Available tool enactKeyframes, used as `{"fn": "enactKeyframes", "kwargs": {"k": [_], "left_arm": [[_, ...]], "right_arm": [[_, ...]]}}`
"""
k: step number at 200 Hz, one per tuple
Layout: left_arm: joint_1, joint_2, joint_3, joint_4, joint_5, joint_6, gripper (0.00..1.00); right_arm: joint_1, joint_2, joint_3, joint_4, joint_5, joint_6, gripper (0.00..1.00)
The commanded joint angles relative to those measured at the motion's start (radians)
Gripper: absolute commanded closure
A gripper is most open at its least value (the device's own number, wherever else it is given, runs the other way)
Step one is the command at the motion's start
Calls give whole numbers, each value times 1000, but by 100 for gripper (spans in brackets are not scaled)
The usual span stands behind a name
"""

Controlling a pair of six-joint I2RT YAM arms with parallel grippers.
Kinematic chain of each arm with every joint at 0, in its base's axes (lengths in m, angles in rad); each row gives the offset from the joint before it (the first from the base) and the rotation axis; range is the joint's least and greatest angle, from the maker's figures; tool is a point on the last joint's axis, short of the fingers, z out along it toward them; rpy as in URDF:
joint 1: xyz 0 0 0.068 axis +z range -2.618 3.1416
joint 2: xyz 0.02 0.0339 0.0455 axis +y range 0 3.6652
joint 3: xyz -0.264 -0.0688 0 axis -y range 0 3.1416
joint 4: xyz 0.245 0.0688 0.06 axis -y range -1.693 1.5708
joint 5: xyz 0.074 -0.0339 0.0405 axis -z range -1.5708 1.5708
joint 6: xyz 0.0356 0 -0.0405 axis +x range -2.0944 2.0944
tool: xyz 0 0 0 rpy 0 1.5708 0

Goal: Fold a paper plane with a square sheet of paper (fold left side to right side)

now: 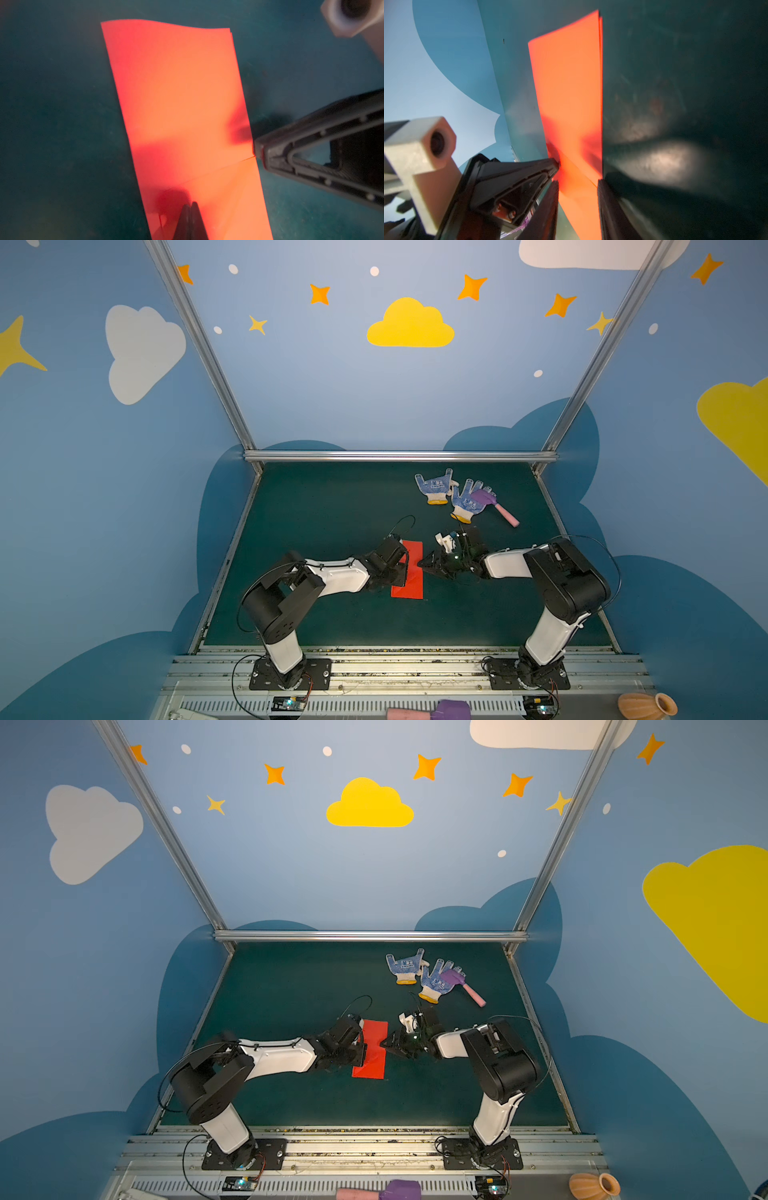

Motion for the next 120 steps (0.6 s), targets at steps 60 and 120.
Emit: {"fn": "enactKeyframes", "kwargs": {"k": [60,120], "left_arm": [[49,-124,24,-158,42,-43,57],[198,-81,65,-167,306,-62,26]], "right_arm": [[19,-11,-47,-160,81,9,65],[16,21,-46,-154,91,4,68]]}}
